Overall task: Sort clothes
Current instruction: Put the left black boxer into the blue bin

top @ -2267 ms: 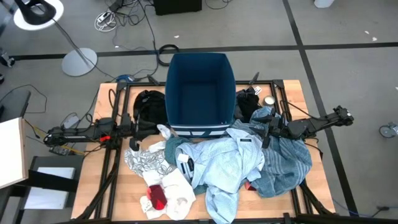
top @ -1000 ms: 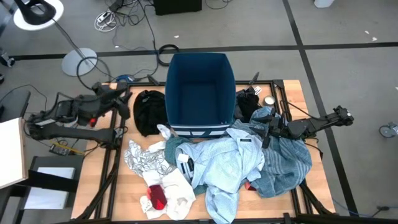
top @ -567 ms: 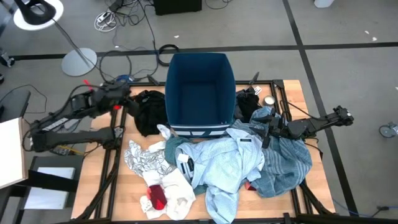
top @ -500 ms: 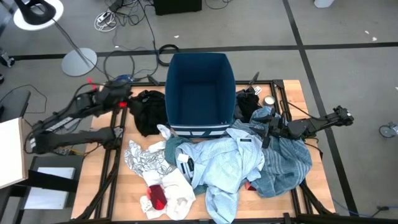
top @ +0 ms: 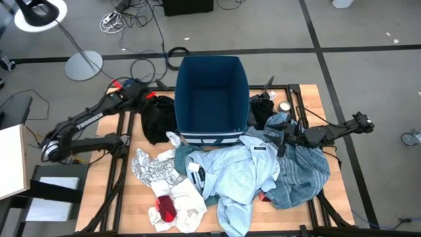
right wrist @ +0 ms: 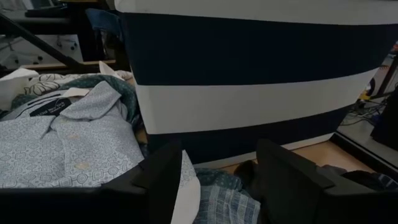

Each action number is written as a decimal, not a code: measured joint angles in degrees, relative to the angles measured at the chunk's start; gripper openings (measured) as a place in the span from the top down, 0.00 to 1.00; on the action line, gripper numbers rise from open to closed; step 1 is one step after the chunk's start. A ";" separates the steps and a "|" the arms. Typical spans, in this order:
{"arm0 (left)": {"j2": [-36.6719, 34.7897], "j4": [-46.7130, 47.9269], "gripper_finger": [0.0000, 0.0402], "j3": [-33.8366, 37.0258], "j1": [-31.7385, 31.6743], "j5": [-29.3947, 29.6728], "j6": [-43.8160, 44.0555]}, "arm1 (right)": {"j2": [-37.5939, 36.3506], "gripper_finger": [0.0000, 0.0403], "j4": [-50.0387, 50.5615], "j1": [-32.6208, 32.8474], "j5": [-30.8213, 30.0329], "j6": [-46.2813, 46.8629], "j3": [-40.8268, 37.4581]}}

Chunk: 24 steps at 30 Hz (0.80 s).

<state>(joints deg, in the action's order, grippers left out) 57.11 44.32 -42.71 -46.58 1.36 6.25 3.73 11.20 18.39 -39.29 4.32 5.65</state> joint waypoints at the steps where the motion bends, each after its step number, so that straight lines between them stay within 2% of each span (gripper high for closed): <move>1: 0.77 -0.39 0.59 0.35 -0.18 -0.41 -0.14 | 0.00 0.48 0.00 0.00 0.00 0.00 0.00; 7: 5.43 -1.40 0.59 1.28 -0.32 -1.99 -0.81 | 0.00 0.48 0.00 0.00 0.00 -0.01 0.00; 15: 12.05 -4.27 0.59 1.28 -0.32 3.34 -1.95 | 0.00 0.48 0.00 0.00 0.00 0.01 0.00; 21: 18.30 -5.00 0.60 1.28 -0.32 5.18 -3.23 | 0.00 0.48 -0.01 0.00 0.00 0.00 0.00; 24: 20.12 -4.10 0.69 1.30 -0.32 5.49 -4.89 | 0.00 0.48 0.00 0.00 0.00 0.01 0.00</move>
<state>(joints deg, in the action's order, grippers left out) 77.22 40.22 -41.41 -46.89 6.85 1.36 3.73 11.20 18.39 -39.29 4.34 5.65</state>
